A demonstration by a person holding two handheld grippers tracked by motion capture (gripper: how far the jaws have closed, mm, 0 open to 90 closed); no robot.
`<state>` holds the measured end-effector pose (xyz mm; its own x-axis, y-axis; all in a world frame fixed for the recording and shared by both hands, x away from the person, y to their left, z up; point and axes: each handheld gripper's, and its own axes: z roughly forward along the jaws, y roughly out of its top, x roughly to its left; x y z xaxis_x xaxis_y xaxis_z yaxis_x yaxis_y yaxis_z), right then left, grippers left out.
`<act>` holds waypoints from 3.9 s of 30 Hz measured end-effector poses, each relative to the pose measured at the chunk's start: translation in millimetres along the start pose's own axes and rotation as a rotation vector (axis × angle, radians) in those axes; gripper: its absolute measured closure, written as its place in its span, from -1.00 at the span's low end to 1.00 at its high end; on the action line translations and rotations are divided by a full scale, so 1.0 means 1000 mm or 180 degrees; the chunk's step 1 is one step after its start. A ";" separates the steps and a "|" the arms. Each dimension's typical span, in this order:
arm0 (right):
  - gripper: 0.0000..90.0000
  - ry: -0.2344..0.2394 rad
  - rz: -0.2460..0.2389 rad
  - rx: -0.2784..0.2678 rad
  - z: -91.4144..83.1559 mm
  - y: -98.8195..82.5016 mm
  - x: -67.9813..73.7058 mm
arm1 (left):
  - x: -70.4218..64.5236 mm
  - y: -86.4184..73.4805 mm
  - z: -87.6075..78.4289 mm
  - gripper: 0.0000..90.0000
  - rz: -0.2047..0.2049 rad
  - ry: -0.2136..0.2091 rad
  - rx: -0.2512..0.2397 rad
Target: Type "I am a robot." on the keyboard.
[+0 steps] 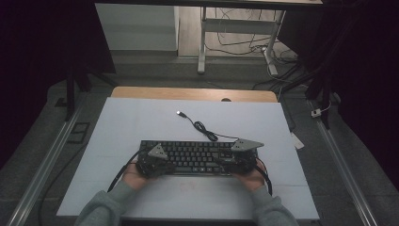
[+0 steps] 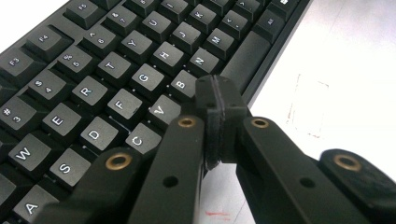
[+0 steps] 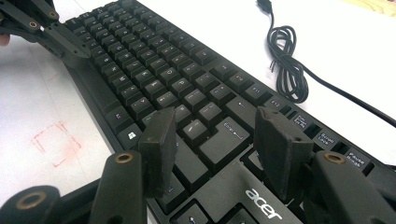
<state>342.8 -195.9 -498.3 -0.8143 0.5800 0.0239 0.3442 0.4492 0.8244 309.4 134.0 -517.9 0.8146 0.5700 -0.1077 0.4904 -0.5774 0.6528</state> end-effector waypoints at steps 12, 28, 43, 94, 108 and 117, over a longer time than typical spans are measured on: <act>0.10 -0.0001 -0.0008 0.0006 0.000 0.000 0.000 | 0.002 -0.001 -0.006 0.98 -0.0059 0.0092 -0.0145; 0.07 -0.0045 0.0010 0.0000 -0.002 0.000 -0.002 | 0.018 -0.007 -0.039 0.27 -0.0401 0.0175 -0.0521; 0.04 -0.0005 0.0022 -0.0094 -0.007 -0.001 -0.004 | 0.029 -0.015 -0.056 -0.15 -0.0641 0.0306 -0.0602; 0.03 0.0053 -0.0021 0.0008 0.000 -0.002 -0.001 | 0.049 -0.024 -0.042 0.98 -0.0600 0.0488 -0.0175; 0.02 0.0044 -0.0044 0.0045 0.001 -0.002 0.000 | 0.049 -0.028 -0.033 0.98 -0.0584 0.0546 -0.0042; 0.02 0.0040 -0.0045 0.0049 0.001 -0.002 0.000 | 0.049 -0.028 -0.031 0.98 -0.0577 0.0555 -0.0039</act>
<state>343.0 -196.4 -501.0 -0.8249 0.5649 0.0195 0.3396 0.4677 0.8160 325.5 196.1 -518.4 0.6474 0.7564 -0.0935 0.6189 -0.4501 0.6437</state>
